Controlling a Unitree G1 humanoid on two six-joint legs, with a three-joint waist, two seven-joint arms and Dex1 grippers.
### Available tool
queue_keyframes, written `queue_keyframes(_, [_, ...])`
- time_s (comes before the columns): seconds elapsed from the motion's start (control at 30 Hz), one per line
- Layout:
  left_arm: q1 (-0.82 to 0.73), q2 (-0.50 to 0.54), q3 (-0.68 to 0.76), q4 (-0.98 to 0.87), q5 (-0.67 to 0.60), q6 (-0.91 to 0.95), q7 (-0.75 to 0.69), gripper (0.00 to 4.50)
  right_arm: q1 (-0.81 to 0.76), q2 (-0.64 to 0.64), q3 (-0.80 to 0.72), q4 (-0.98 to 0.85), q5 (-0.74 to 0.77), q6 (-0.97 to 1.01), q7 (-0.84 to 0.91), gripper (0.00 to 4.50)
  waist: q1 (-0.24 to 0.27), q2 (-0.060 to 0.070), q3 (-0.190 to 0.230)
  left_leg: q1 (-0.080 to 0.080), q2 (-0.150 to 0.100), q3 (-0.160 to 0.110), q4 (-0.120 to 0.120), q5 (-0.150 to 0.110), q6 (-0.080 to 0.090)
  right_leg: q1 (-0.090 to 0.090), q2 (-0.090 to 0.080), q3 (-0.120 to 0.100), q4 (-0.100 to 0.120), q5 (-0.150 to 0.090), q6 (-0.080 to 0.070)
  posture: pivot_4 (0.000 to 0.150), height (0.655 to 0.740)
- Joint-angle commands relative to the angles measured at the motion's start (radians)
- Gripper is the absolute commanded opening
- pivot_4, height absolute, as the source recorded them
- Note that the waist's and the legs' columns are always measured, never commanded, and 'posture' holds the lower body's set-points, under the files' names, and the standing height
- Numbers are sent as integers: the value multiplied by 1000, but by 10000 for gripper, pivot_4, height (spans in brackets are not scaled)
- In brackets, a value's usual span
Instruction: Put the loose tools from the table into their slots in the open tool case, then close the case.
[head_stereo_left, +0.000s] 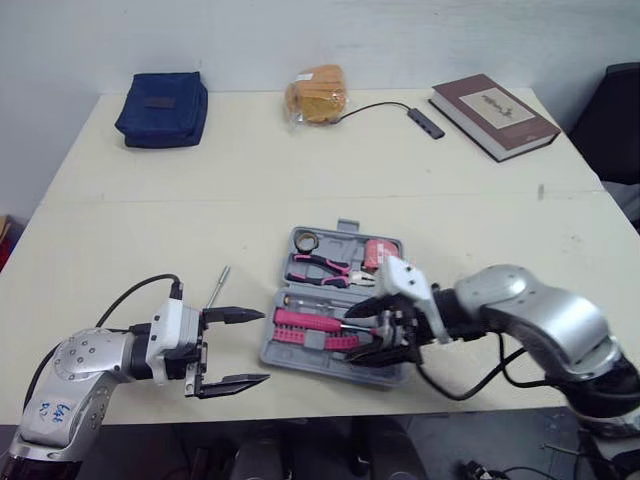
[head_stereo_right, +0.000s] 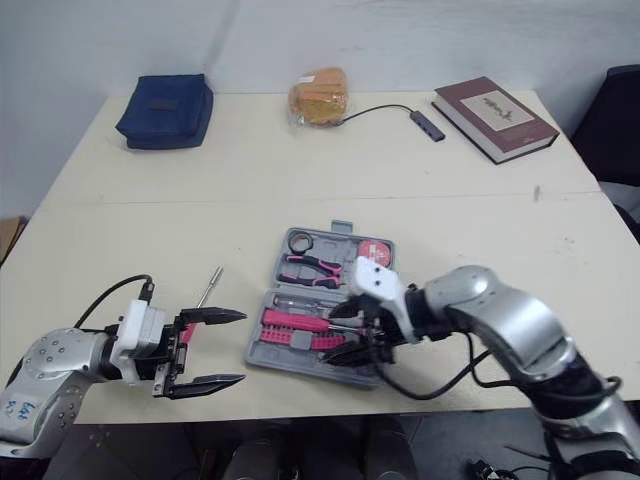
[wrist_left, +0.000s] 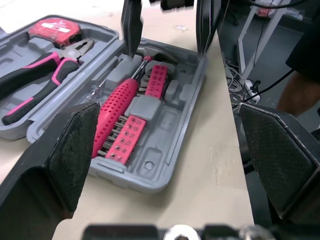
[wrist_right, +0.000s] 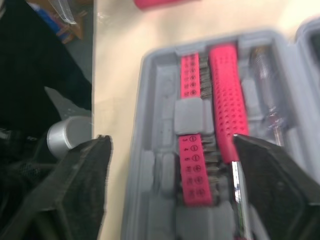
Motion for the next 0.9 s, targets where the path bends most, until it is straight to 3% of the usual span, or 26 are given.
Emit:
queue_keyframes(0.03, [-21, 3, 12, -45, -15, 7, 16, 45000, 37, -8, -69, 41, 35, -111, 81, 39190, 0, 0, 0, 0, 0, 0, 0, 0, 0, 0, 0, 0, 0, 0, 0, 1500, 7400])
queue_keyframes(0.1, [-45, 0, 10, -45, -19, 17, 29, 45000, 71, 35, -105, 77, 44, -220, 116, 39190, 0, 0, 0, 0, 0, 0, 0, 0, 0, 0, 0, 0, -1, 0, 0, 1500, 7400])
queue_keyframes(0.2, [-64, -2, 10, -40, -19, 23, 39, 45000, 109, 64, -113, 115, 23, -321, 141, 31691, -1, -1, 0, 0, 1, 1, 0, 0, 0, 1, 2, 0, -1, 0, 1, 1500, 7400])
queue_keyframes(0.4, [-77, 0, 9, -50, -14, 31, 48, 45000, 166, 139, -52, 214, -111, -563, 152, 2602, -1, -1, 0, 1, 0, 2, 1, 0, -1, 0, 2, 1, 0, 0, 1, 1500, 7400])
queue_keyframes(0.9, [-13, 0, 25, -103, -16, 46, 77, 45000, 184, 144, 58, 338, -304, -721, 153, 1164, 0, -1, 0, 1, 1, 2, 1, 0, -1, 0, 2, 1, 1, 0, 1, 1500, 7400])
